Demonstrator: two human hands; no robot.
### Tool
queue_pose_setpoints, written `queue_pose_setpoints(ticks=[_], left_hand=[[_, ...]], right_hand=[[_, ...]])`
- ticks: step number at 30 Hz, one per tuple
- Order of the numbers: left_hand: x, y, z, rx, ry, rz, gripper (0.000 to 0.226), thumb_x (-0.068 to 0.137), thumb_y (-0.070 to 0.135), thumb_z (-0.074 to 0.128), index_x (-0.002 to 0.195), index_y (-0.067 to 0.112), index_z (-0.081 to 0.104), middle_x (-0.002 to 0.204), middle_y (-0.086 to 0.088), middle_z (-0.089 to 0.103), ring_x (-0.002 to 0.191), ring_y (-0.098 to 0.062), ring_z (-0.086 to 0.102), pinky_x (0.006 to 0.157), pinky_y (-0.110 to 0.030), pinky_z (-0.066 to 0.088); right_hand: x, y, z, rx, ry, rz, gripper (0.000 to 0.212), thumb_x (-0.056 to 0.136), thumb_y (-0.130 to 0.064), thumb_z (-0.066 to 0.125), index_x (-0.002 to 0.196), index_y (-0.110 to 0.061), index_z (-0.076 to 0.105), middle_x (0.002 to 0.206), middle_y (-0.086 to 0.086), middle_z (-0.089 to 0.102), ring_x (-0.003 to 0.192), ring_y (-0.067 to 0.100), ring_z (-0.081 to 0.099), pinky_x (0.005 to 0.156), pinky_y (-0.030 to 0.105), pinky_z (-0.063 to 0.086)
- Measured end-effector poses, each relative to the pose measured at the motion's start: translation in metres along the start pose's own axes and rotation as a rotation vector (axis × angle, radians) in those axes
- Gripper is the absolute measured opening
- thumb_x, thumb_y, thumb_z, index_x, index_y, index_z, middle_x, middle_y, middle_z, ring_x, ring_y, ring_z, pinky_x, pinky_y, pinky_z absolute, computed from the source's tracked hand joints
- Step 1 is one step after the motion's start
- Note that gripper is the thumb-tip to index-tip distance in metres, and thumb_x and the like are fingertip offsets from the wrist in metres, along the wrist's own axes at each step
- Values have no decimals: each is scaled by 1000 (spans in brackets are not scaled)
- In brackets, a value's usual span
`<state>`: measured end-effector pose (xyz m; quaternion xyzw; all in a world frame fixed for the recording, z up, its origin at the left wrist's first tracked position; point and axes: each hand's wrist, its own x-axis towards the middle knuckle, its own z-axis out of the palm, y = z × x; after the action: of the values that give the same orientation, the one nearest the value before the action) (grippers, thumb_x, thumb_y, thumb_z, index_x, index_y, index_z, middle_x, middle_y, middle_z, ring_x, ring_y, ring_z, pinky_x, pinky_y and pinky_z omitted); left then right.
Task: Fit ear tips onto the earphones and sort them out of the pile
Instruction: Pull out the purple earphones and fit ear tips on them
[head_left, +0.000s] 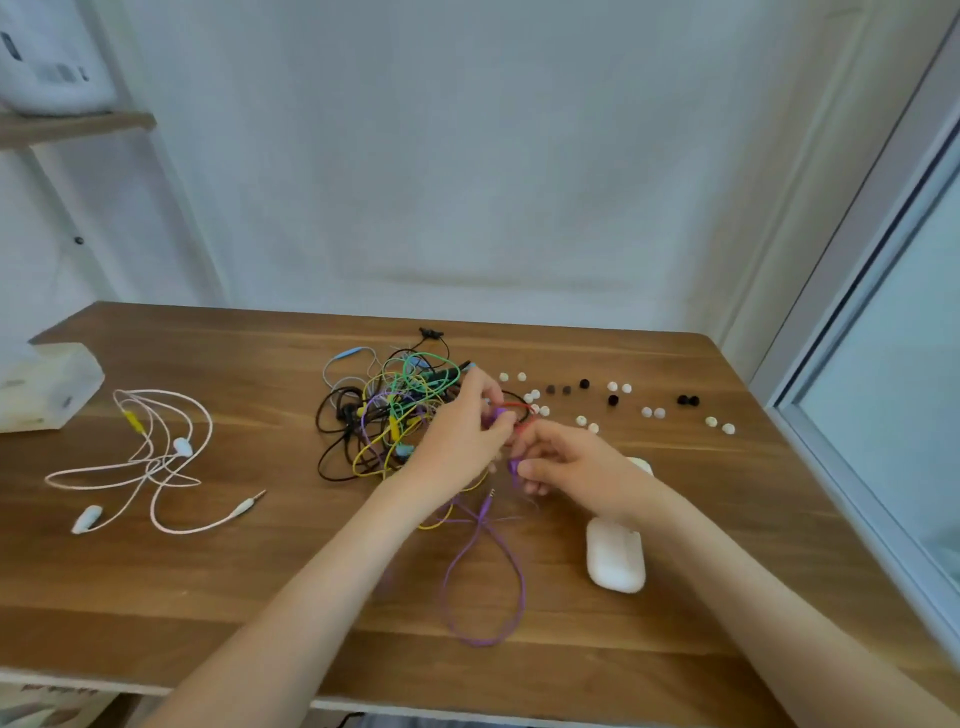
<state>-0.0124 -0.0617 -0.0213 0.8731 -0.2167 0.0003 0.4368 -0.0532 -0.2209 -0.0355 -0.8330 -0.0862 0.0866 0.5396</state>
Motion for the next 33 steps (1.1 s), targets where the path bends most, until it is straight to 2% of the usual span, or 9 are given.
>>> queue_pose_setpoints(ticks=[3,5,8,10,14,16,19,22,33], left_hand=[[3,-10,12,-16,-13,-14,12,95,22,54,106,25,57,75,15,53,67,3,48,61,-7,34],[2,-14,20,-68,-27,-72,13,96,27,52,99,23,63,75,17,55,70,3,48,63,-11,35],[3,-19,28,-245,-51,-167,20,94,40,53,89,23,63,66,14,58,60,-2,47,58,-25,35],[5,-25,30,-248,-56,-169,17,93,38,57,88,23,63,69,13,60,62,-2,48,60,-24,36],[7,-30,32,-326,-36,-176,16,95,26,55,80,20,58,48,17,45,40,-1,36,48,-25,26],[7,-29,32,-421,-37,-195,18,98,22,51,82,17,57,42,16,42,35,-3,29,43,-23,23],[8,-28,31,-566,-58,-237,14,101,18,46,93,9,54,62,11,65,35,-6,26,36,-17,23],[9,-29,32,-613,-60,-281,8,101,13,45,97,11,51,84,0,70,38,-7,25,36,-17,23],[6,-33,32,-533,-93,-228,12,99,14,48,106,18,57,83,2,71,40,-5,30,39,-15,25]], right_hand=[[6,4,-4,-7,96,-3,10,93,-4,56,102,-6,59,83,2,64,73,9,62,71,21,53],[8,4,-5,-1,134,-23,10,92,-5,57,102,-7,59,86,0,66,75,6,64,72,20,52],[13,8,-7,27,191,-38,7,92,-7,59,98,-11,59,82,-3,69,78,9,68,76,26,55],[18,11,-8,41,217,-37,6,92,-6,59,96,-10,59,81,-2,69,78,12,69,77,29,57],[19,9,-15,20,152,-28,16,93,0,53,100,-11,62,87,5,71,81,12,68,78,24,54],[18,7,-25,-37,247,-37,18,95,-3,51,101,-15,64,89,-1,70,83,8,67,79,19,52],[18,13,-43,-269,489,36,14,96,-12,53,104,-22,59,94,-14,60,85,-1,57,71,11,43],[20,28,-52,-446,456,241,14,95,-20,57,108,-17,56,98,-6,57,87,5,51,65,13,35],[21,28,-44,-585,396,326,2,96,-16,53,96,-17,54,87,-7,50,77,6,47,59,17,34]])
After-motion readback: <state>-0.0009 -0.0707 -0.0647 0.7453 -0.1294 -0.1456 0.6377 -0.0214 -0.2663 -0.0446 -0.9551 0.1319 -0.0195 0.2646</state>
